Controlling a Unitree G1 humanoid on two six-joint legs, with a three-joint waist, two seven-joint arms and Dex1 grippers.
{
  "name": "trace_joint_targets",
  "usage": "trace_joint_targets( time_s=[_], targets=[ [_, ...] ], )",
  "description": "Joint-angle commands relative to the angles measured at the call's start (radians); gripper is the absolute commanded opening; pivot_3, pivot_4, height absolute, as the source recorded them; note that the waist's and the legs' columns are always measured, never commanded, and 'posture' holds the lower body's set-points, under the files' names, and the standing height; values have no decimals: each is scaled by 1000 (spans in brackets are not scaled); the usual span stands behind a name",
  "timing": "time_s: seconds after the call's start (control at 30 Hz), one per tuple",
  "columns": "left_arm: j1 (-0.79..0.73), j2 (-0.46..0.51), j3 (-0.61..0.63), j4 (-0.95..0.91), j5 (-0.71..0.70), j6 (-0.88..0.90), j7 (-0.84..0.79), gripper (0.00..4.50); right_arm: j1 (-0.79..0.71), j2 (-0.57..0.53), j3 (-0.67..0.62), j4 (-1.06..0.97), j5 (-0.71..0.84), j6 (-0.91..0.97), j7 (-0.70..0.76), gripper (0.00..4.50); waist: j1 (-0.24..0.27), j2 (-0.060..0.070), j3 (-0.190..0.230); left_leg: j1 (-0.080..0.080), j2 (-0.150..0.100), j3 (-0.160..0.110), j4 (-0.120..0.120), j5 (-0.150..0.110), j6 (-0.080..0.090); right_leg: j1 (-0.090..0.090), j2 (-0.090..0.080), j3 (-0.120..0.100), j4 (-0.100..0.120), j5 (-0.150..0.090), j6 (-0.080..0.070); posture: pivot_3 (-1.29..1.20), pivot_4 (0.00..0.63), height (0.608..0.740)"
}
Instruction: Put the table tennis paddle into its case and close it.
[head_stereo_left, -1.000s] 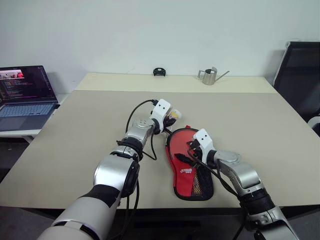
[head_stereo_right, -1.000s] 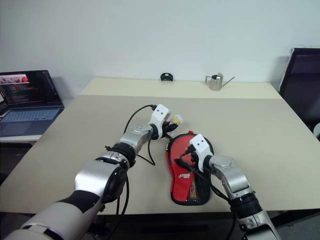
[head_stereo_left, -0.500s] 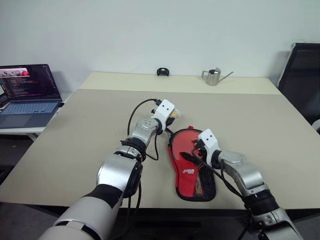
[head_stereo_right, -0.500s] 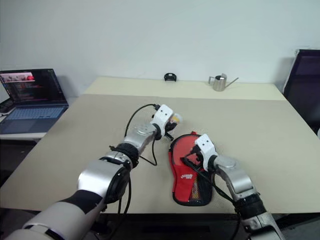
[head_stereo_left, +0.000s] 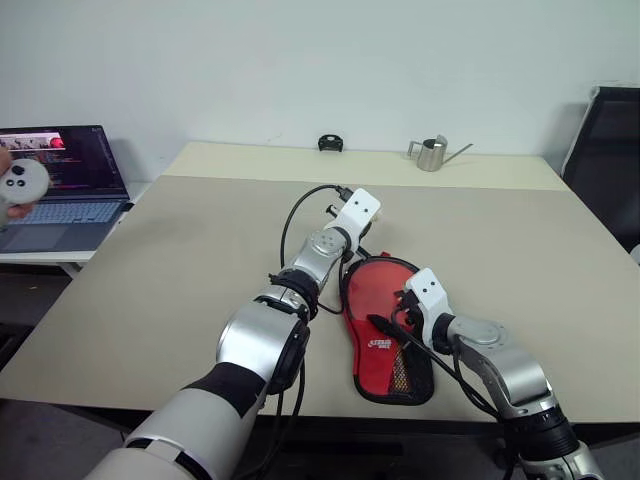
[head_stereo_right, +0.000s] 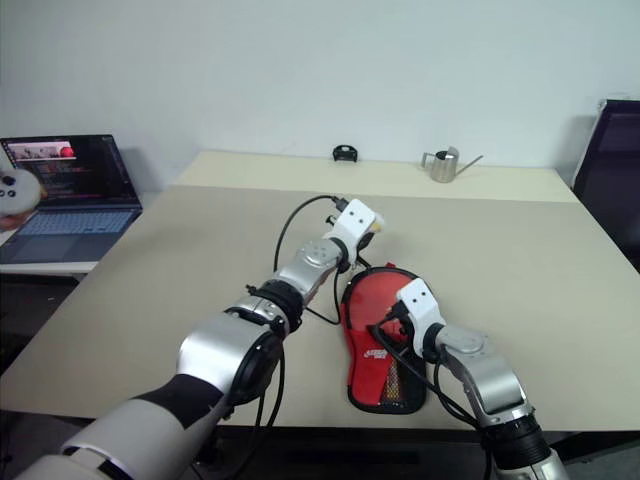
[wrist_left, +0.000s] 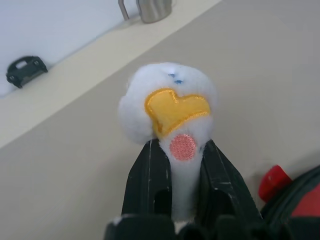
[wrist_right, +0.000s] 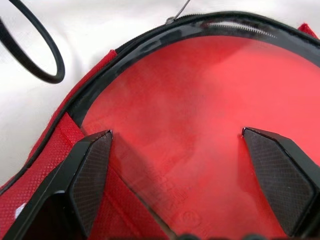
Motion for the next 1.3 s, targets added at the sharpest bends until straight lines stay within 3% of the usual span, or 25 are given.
trace_joint_targets(
  time_s=[0.03,0.33,0.83,1.3],
  targets=[
    [-71,-8,-12,-29,29,-47,50,238,86,5,37,40,13,128,-18,4500,0,0,0,0,0,0,0,0,0,0,0,0,0,0,0,0,150,740],
    [-114,-23,-40,-23,98,-51,184,238,145,55,36,-61,26,181,-93,4500,0,0,0,-2,0,-2,0,0,0,-1,0,-1,-1,0,0,0,150,740],
    [-159,-106,-74,-20,153,-62,235,237,173,63,32,-106,43,202,-131,4500,0,0,1,-2,-1,-2,0,0,0,-1,0,-2,-1,0,0,0,150,740],
    [-40,-143,-70,-9,129,69,-97,237,143,72,35,-74,50,184,-133,4500,-1,1,1,-2,-2,-3,0,0,0,-1,0,-2,-1,-1,1,0,150,740]
  ],
)
